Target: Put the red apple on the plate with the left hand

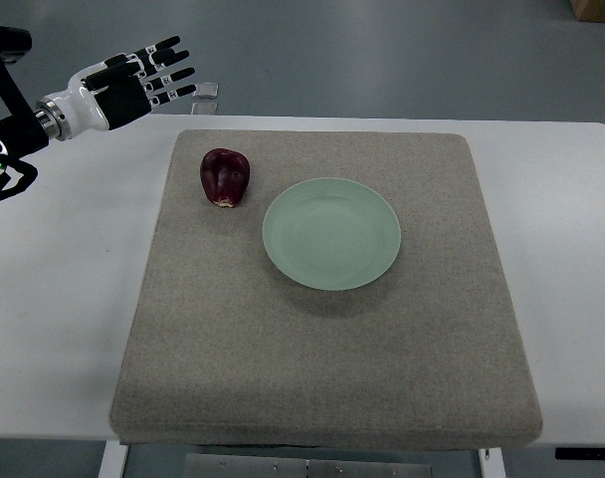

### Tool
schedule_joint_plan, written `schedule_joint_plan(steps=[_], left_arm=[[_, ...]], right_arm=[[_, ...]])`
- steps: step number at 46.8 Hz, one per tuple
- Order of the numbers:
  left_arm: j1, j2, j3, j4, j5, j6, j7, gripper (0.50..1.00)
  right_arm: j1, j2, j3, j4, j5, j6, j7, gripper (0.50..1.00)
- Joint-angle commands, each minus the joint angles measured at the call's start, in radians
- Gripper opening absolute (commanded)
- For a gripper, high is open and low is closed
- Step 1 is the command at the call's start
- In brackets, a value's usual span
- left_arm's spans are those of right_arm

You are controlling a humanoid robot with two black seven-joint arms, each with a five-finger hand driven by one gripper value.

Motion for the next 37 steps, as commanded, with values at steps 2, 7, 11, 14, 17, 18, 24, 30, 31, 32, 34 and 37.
schedule_joint_plan(steps=[2, 7, 11, 14, 17, 18, 24, 30, 31, 32, 34, 37], left_arm=[[-0.004, 0.000, 0.002, -0.004, 0.008, 0.000, -0.006, 0.996], [-0.015, 0.000, 0.002, -0.002, 0.009, 0.000, -0.006, 0.996], [-0.015, 0.008, 0.003, 0.004, 0.014, 0.000, -0.005, 0.996], [-0.013, 0.011, 0.018, 0.013, 0.015, 0.000, -0.005, 0.996], [-0.018, 0.011, 0.043, 0.016, 0.015, 0.000, -0.005, 0.996], [-0.021, 0.011, 0.046, 0.018, 0.015, 0.000, -0.005, 0.996], [-0.036, 0.006, 0.069, 0.021, 0.018, 0.000, -0.005, 0.996], [-0.056, 0.008, 0.098, 0.019, 0.031, 0.000, -0.003, 0.996], [-0.064, 0.009, 0.103, 0.018, 0.041, 0.000, -0.005, 0.996], [-0.071, 0.011, 0.107, 0.016, 0.055, 0.000, -0.005, 0.996], [-0.090, 0.012, 0.111, 0.015, 0.103, 0.000, -0.005, 0.996], [-0.113, 0.015, 0.109, 0.013, 0.196, 0.000, -0.006, 0.996]], right_arm=[[0.000, 0.000, 0.000, 0.000, 0.000, 0.000, 0.000, 0.964], [0.000, 0.000, 0.000, 0.000, 0.000, 0.000, 0.000, 0.964], [0.000, 0.000, 0.000, 0.000, 0.000, 0.000, 0.000, 0.964], [0.000, 0.000, 0.000, 0.000, 0.000, 0.000, 0.000, 0.964], [0.000, 0.000, 0.000, 0.000, 0.000, 0.000, 0.000, 0.964], [0.000, 0.000, 0.000, 0.000, 0.000, 0.000, 0.000, 0.964], [0.000, 0.000, 0.000, 0.000, 0.000, 0.000, 0.000, 0.964], [0.000, 0.000, 0.000, 0.000, 0.000, 0.000, 0.000, 0.964], [0.000, 0.000, 0.000, 0.000, 0.000, 0.000, 0.000, 0.964], [0.000, 0.000, 0.000, 0.000, 0.000, 0.000, 0.000, 0.964], [0.000, 0.000, 0.000, 0.000, 0.000, 0.000, 0.000, 0.964], [0.000, 0.000, 0.000, 0.000, 0.000, 0.000, 0.000, 0.964]])
